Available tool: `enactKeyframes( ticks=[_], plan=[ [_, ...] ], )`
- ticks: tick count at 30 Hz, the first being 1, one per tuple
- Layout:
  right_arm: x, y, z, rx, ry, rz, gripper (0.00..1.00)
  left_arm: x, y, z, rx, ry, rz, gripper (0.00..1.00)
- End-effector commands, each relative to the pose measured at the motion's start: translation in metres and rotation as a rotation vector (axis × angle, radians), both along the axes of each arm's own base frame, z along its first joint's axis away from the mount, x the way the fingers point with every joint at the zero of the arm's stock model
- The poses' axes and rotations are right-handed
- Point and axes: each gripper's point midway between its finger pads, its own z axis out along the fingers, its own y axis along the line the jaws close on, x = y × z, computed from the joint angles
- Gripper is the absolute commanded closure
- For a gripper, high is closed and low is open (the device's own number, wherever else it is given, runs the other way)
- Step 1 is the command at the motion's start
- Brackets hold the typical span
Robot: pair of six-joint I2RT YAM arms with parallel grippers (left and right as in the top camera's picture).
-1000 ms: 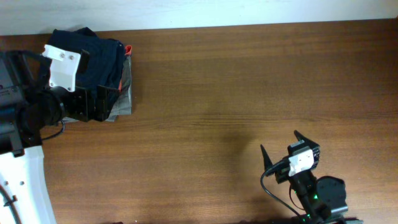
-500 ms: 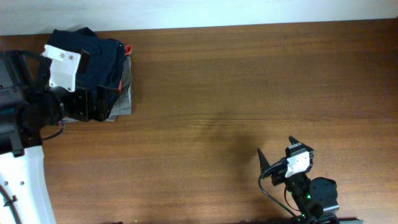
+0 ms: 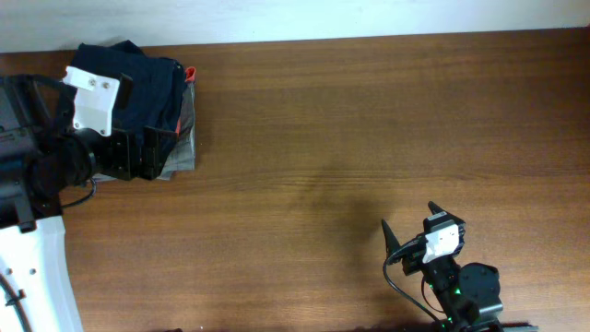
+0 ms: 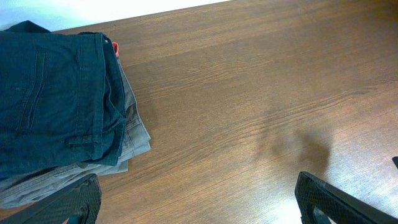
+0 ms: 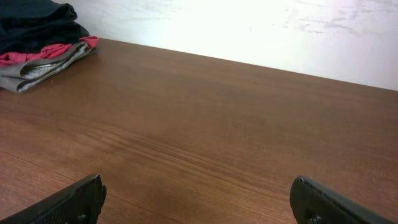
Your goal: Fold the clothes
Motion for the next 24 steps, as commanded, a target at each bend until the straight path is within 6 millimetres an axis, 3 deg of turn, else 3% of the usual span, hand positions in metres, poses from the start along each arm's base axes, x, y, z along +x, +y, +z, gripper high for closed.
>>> enactKeyframes(
  ticks=[1, 7, 11, 16, 24],
  plan=[
    [-0.001, 0.003, -0.001, 0.013, 0.0, 0.009, 0.01, -0.003, -0.002, 0.003, 0.013, -0.016, -0.013, 0.01],
    [-0.001, 0.003, -0.001, 0.013, 0.0, 0.009, 0.01, -0.015, -0.003, 0.003, 0.04, -0.003, -0.008, 0.01],
    [-0.001, 0.003, -0.001, 0.013, 0.0, 0.009, 0.01, 0.007, -0.024, 0.015, 0.188, -0.24, -0.098, 0.01],
    [-0.001, 0.003, -0.001, 0.013, 0.0, 0.009, 0.02, -0.006, -0.062, -0.026, 0.194, -0.368, -0.199, 0.01],
    [-0.001, 0.003, -0.001, 0.013, 0.0, 0.009, 0.01, -0.054, -0.06, -0.102, 0.144, -0.53, -0.14, 0.01]
  ],
)
